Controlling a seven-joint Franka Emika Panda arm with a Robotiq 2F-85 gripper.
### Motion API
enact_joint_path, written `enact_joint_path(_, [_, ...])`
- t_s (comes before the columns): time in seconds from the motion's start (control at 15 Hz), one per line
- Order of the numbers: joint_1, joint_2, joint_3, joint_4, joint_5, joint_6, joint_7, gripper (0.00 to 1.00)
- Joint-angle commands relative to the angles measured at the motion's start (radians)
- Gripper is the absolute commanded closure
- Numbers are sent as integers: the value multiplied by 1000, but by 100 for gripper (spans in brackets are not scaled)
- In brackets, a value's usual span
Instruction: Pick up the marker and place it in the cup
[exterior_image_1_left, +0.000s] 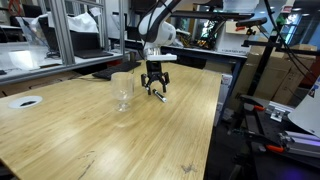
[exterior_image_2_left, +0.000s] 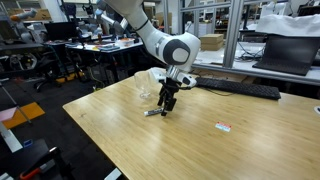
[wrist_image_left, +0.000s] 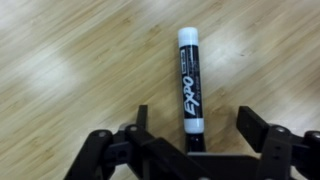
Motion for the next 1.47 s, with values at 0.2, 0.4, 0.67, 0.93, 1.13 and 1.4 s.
enact_joint_path(0.2, [-19, 31, 3, 73, -11, -69, -21, 62])
enact_joint_path(0.4, [-18, 31, 1, 79, -13, -86, -15, 82])
enact_joint_path(0.67, [-18, 25, 6, 76, -9, -84, -24, 98])
enact_joint_path(0.93, [10, -43, 5, 11, -20, -7, -33, 95])
enact_joint_path(1.13, [65, -146, 0, -56, -58, 78, -19, 95])
enact_joint_path(1.4, [165, -319, -15, -171, -164, 215, 55, 95])
